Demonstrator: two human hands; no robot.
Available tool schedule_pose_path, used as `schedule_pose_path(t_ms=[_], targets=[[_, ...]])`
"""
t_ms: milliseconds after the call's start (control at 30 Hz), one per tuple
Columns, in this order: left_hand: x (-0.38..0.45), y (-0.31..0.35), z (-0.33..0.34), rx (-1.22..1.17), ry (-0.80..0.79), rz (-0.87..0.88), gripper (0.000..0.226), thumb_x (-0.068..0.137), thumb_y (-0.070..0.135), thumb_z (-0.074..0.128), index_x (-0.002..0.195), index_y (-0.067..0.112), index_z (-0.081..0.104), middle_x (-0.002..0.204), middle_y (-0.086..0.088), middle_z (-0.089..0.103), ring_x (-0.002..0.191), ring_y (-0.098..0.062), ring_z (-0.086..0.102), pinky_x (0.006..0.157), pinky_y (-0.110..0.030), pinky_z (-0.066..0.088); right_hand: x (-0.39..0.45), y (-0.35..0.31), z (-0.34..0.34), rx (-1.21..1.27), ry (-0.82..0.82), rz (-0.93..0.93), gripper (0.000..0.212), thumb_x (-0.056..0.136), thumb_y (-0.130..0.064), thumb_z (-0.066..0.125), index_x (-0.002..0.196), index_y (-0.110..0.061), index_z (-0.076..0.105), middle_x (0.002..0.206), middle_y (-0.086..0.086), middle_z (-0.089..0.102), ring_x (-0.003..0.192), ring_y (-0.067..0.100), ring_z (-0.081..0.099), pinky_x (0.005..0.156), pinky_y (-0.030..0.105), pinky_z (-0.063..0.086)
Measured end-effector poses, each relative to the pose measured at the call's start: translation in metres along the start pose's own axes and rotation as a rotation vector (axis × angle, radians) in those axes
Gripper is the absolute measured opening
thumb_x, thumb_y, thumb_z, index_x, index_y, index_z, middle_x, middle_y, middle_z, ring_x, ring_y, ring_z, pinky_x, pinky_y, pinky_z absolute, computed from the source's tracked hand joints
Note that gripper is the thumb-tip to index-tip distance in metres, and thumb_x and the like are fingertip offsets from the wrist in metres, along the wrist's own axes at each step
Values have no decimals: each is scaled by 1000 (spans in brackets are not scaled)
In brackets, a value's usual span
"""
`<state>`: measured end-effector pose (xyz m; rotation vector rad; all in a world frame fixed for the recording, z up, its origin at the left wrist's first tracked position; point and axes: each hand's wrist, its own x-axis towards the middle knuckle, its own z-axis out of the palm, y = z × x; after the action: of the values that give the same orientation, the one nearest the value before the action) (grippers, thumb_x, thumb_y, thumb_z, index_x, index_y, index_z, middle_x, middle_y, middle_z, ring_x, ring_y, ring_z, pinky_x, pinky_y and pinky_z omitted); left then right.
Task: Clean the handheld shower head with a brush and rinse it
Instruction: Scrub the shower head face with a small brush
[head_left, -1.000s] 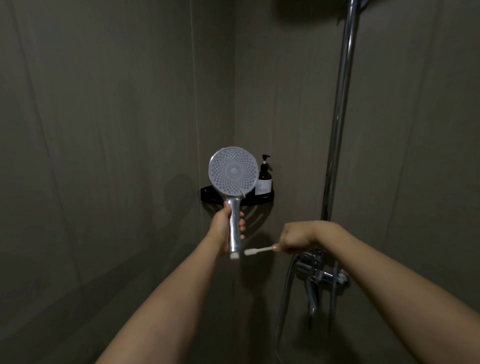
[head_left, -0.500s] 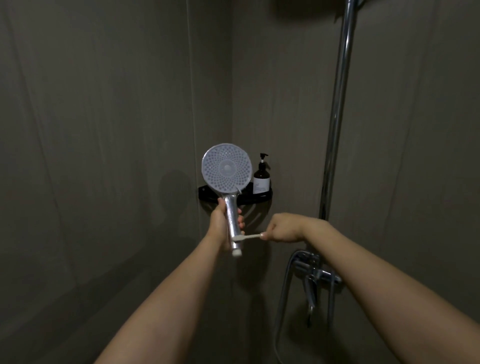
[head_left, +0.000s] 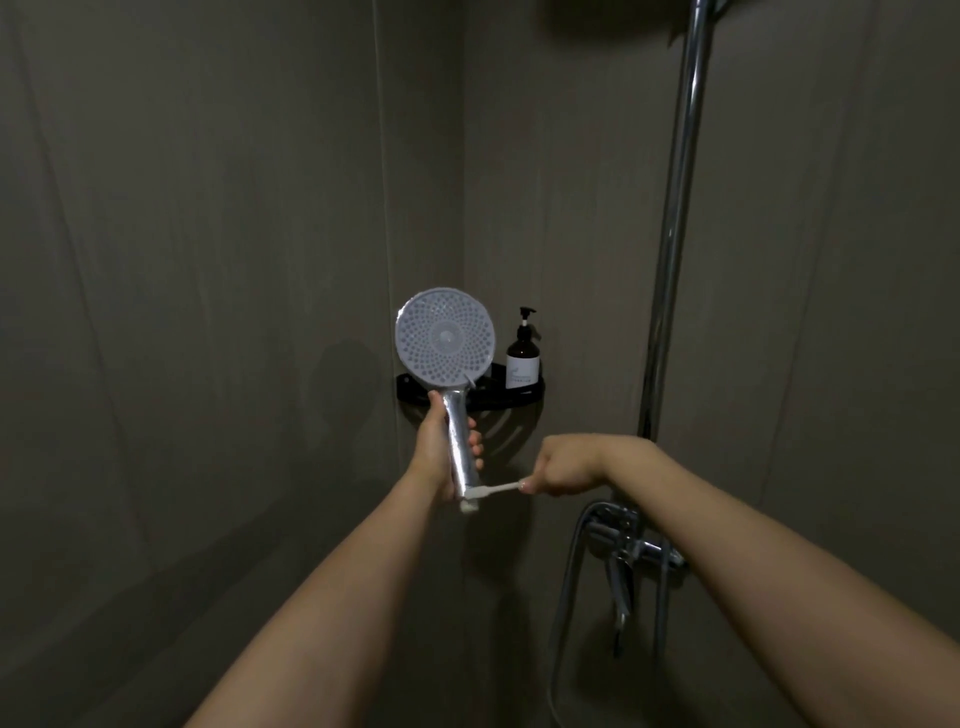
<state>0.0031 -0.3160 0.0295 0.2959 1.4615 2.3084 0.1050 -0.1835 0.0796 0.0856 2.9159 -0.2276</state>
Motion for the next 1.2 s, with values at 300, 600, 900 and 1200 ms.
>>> schedule_pose_path(t_ms=[300,600,900,1200], targets=[[0,3,1,-94,24,14,51,96,53,27,68,14,43,43,3,41,34,-9,38,41,-17,30,-1,-8,10,-68,66,-67,46,92,-43,52,52,-20,49,60,-6,48,69,17,48,69,27,37],[2,0,2,-61,-1,6,53,96,55,25,68,13,42,40,3,40,33,-8,38,43,-19,30,-6,-9,5,-132,24,-38,44,91,-45,51,56,-19,52,63,-3,49,66,16,48,62,27,36],[7,-9,-2,105,-24,-41,55,95,54,28,67,11,45,41,0,45,31,-11,41,36,-15,34,-11,0,-39,280,460,0,42,100,-29,38,59,-22,44,68,2,48,68,19,47,55,26,32],[0,-14,21,250,-115,-105,54,95,53,29,69,9,48,41,0,46,32,-11,42,35,-13,34,16,-17,-59,501,809,225,34,96,-16,39,114,2,61,112,23,64,103,37,62,80,38,50]])
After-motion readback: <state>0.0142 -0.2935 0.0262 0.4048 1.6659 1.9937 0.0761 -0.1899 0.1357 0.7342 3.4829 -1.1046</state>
